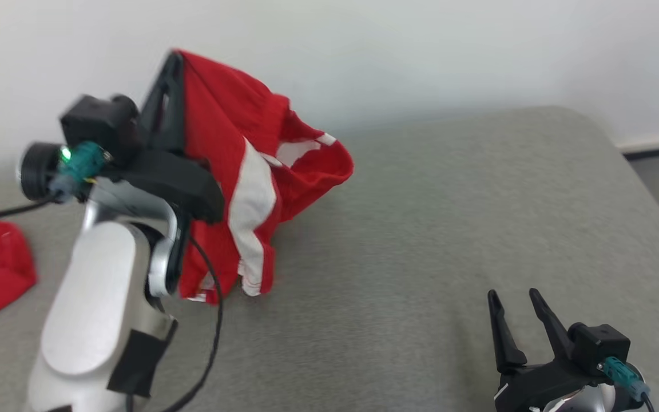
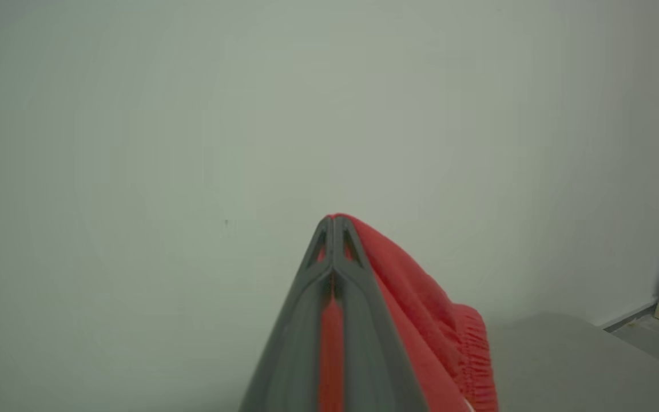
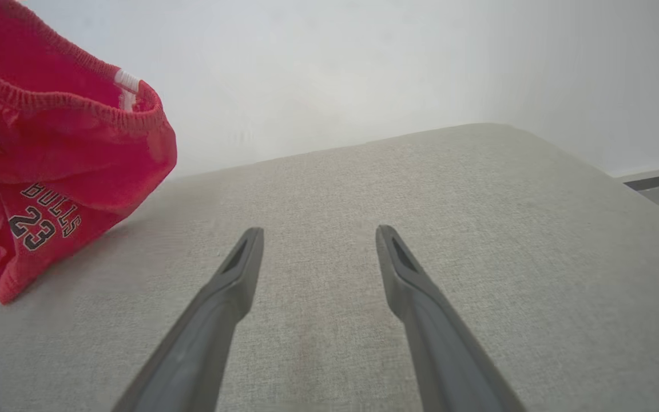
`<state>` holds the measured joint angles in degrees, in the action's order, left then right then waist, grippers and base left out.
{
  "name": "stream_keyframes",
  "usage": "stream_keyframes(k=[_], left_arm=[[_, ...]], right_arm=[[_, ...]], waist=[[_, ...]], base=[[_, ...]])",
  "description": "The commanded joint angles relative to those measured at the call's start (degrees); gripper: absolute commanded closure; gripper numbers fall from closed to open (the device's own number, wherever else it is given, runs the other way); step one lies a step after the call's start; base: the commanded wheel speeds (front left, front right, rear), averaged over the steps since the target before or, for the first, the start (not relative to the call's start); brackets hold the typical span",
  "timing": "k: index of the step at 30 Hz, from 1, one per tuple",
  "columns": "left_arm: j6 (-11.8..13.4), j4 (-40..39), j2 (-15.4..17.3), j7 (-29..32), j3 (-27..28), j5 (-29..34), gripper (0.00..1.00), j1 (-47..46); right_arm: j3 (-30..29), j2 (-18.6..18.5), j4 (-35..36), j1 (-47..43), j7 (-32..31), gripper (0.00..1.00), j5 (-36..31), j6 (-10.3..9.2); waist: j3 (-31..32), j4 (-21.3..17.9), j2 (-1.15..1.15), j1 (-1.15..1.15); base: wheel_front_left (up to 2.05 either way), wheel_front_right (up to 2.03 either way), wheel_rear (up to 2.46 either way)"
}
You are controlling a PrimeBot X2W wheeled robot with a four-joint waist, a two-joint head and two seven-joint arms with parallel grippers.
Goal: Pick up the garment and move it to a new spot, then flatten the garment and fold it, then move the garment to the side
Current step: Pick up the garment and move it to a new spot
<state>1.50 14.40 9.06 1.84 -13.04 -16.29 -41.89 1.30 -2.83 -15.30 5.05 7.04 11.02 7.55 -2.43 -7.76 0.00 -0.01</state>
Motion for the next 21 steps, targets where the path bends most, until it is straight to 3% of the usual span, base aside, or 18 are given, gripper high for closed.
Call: stream_keyframes(k=[1, 6, 10, 11, 12, 17, 21], left_arm=[[0.08, 0.13, -0.13, 0.25, -0.22, 0.35, 1.00, 1.17], [-0.15, 3.87, -1.46, 0.33, -1.34, -1.08, 1.00, 5.05], [-2.03, 10.09, -2.84, -1.10, -3.21, -2.44, 1.00, 7.77], [-2.70, 11.77, -3.25, -1.88, -3.71, -3.09, 0.80, 8.34], [-2.99, 13.57, -3.65, -2.65, -3.87, -3.56, 0.00, 8.86], [-4.46, 20.80, -5.05, -6.51, -4.82, -5.47, 0.00, 10.15], [-6.29, 21.99, -5.47, -11.90, -4.59, -8.23, 0.00, 12.14]], right_arm=[[-0.03, -0.09, 0.03, 0.62, 0.35, 0.00, 0.48, -0.12], [0.74, -0.06, -0.74, 1.01, 1.34, 0.00, 1.51, -0.12], [1.75, -0.05, -1.54, 1.87, 2.26, 0.00, 2.24, -0.12], [1.88, -0.07, -1.71, 2.03, 2.54, 0.00, 2.43, -0.12], [2.06, -0.05, -1.92, 2.17, 2.64, 0.00, 2.58, -0.12], [2.34, -0.08, -3.19, 2.56, 3.14, 0.00, 2.57, -0.12], [1.52, -0.08, -3.37, 2.01, 2.78, 0.00, 1.54, -0.12]], waist=[[-1.96, -5.56, 0.00, 0.01], [-3.91, -9.10, 0.00, 0.01], [-5.05, -10.58, 0.00, 0.01], [-5.25, -10.73, 0.00, 0.01], [-5.39, -10.82, 0.00, 0.01], [-5.56, -10.14, 0.00, 0.01], [-4.54, -7.90, 0.00, 0.01]], base=[[0.00, 0.00, 0.00], [0.00, 0.00, 0.00], [0.00, 0.00, 0.00], [0.00, 0.00, 0.00], [0.00, 0.00, 0.00], [0.00, 0.00, 0.00], [0.00, 0.00, 0.00]])
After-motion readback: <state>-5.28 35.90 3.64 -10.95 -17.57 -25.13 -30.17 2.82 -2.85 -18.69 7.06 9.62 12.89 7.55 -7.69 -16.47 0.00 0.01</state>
